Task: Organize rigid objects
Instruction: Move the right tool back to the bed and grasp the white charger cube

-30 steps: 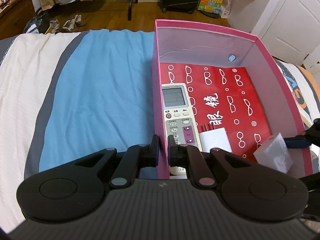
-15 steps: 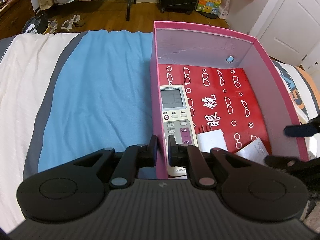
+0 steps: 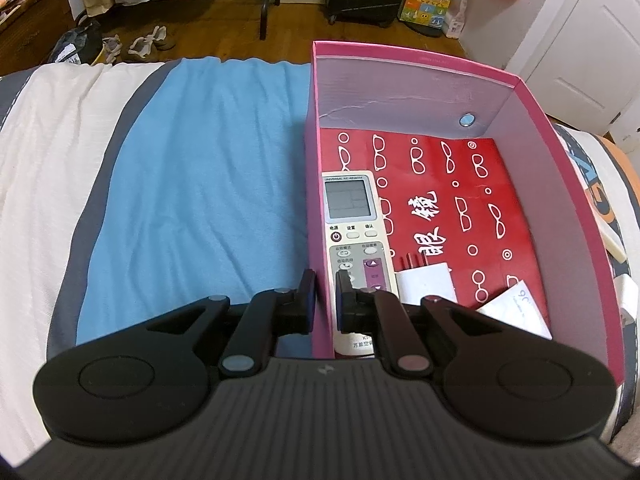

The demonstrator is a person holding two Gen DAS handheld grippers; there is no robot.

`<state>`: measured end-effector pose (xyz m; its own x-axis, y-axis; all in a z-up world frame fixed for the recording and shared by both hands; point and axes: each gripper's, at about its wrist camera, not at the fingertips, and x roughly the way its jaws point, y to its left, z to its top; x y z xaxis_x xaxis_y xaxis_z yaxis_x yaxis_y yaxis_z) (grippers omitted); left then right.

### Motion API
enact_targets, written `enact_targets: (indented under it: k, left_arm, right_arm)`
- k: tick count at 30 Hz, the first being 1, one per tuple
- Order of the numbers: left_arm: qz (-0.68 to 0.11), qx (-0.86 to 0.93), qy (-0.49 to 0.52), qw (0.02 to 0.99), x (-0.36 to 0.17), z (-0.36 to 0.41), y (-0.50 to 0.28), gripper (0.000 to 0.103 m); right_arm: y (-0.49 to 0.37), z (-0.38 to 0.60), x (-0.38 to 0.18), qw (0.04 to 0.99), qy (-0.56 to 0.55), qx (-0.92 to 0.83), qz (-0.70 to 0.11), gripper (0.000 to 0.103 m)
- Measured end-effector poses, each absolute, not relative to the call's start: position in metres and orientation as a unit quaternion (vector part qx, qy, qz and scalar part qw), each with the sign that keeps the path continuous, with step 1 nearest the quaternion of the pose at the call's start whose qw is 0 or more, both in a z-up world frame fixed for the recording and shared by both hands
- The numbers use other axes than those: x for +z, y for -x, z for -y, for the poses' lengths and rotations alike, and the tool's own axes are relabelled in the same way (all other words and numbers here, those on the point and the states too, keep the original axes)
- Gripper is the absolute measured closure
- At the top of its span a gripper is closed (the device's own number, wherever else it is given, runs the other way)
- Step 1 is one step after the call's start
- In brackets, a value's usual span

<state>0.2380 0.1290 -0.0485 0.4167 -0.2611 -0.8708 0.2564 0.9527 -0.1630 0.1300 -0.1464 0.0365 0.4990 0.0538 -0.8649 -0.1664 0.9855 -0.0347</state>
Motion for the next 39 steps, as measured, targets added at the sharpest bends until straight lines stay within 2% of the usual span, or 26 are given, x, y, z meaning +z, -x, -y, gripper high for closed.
enact_targets:
  k: [14, 23, 31, 39]
  left_arm:
    - [-0.522, -0.147, -0.003, 0.84, -0.047, -0.124, -0.237, 0.095]
    - [-0.529, -0.146, -0.003, 0.836, -0.05, -0.125, -0.24, 0.095]
    - [-0.531, -0.143, -0.01, 0.835, -0.053, -0.122, -0.24, 0.095]
    - [-0.531, -0.144, -0.011, 0.835, -0.054, -0.122, -0.241, 0.095]
  right_arm:
    - [-0.09, 0.221, 0.004, 0.856, -0.022, 0.02, -0.516, 0.037]
    - [-0.096, 0.302, -0.043, 0.804, -0.197, 0.004, -0.562, 0.037]
    - [-0.09, 0.36, -0.073, 0.784, -0.293, -0.074, -0.542, 0.036]
    - [-0.089, 0.379, -0.096, 0.762, -0.316, -0.105, -0.555, 0.034]
